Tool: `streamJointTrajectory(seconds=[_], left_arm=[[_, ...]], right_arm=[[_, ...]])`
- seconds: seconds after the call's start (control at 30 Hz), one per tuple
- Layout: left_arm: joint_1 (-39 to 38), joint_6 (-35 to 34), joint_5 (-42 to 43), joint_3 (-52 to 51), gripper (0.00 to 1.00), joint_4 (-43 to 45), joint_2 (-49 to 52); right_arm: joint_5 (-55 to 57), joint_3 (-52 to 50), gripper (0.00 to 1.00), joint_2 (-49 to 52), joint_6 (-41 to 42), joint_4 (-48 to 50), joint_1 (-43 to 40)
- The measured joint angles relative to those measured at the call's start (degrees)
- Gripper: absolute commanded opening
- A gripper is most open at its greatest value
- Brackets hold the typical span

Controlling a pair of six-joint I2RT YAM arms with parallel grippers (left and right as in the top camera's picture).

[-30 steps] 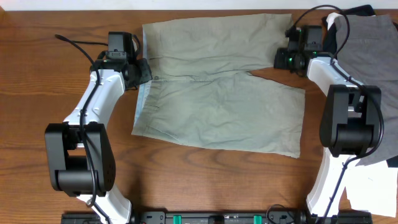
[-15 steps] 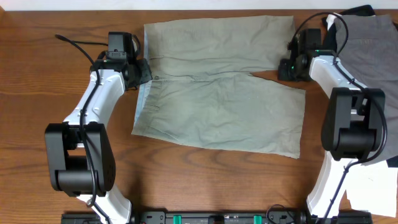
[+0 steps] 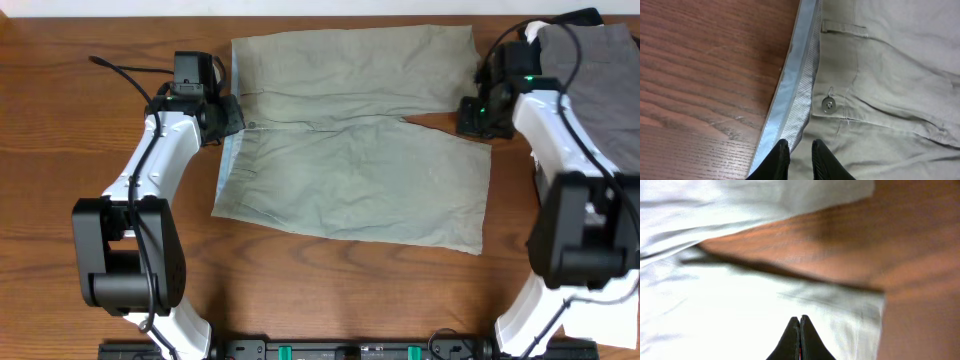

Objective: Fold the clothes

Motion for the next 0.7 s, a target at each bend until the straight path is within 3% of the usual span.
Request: streamJointTrajectory(seconds=[0.3, 0.47, 0.7], left_arm=[[0.0, 0.0, 0.0, 0.0, 0.19, -0.5, 0.0], [0.0, 0.0, 0.0, 0.0, 0.19, -0.7, 0.0], [0.0, 0.0, 0.0, -0.1, 0.19, -0.7, 0.0]], right_arm=[[-0.9, -1.4, 0.01, 1.9, 2.6, -5.0, 0.0], [-0.1, -3.5, 0.01, 8.2, 2.9, -1.4, 0.0], [2.3, -3.0, 0.01, 8.9, 3.0, 5.9, 0.0]])
